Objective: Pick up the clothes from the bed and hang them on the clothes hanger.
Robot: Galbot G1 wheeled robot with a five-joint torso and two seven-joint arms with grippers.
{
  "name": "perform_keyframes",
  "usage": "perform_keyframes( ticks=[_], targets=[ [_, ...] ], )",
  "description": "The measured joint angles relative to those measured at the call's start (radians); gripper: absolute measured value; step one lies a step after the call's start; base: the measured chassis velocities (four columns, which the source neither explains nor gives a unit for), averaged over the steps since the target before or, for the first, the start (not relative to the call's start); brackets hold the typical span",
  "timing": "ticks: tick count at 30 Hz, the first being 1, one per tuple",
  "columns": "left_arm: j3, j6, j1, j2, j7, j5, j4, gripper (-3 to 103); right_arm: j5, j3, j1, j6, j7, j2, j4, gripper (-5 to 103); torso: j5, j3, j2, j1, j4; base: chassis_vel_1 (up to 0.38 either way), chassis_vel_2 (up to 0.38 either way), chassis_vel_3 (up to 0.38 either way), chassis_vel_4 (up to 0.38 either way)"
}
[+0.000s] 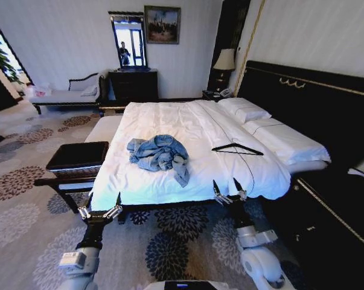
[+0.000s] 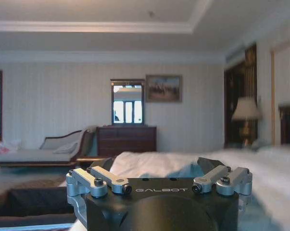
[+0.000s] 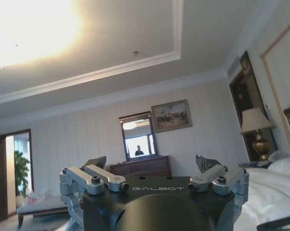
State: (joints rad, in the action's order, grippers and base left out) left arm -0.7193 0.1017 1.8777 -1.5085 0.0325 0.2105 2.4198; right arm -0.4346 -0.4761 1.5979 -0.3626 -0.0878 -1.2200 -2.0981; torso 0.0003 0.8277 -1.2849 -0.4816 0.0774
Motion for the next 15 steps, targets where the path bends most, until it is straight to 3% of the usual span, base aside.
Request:
perform_keyframes(
  ticks=[3,4,5,9,15],
  targets=[
    [-0.007,0.016,-0.012,0.016,0.011,0.004,-0.019,100,0.076,-0.009,0.003,-0.007,0.021,-0.004,0.026,100,-0.0009,0.000,0.000,0.000,0.0007,0.000,0.000,0.000,0.000],
    [-0.007,0.024,-0.012,0.016,0.016,0.012,-0.011,100,0.114,-0.011,0.013,0.028,0.088,-0.011,0.023,100,-0.0004,0.000,0.000,0.000,0.0005,0.000,0.000,0.000,0.000],
    [-0.007,0.024,-0.012,0.016,0.016,0.012,-0.011,100,0.114,-0.011,0.013,0.028,0.088,-0.011,0.023,100,-0.0004,0.000,0.000,0.000,0.0005,0.000,0.000,0.000,0.000],
    [-0.015,0.052,-0.031,0.018,0.020,-0.028,-0.062,100,0.200,-0.015,0.029,0.209,0.308,-0.035,0.010,100,-0.0001,0.000,0.000,0.000,0.0007,0.000,0.000,0.000,0.000],
    [0.000,0.061,-0.049,0.011,0.018,-0.041,-0.147,100,0.221,-0.013,0.035,0.229,0.330,-0.043,0.015,100,-0.0007,0.000,0.000,0.000,0.0005,0.000,0.000,0.000,0.000]
  ],
)
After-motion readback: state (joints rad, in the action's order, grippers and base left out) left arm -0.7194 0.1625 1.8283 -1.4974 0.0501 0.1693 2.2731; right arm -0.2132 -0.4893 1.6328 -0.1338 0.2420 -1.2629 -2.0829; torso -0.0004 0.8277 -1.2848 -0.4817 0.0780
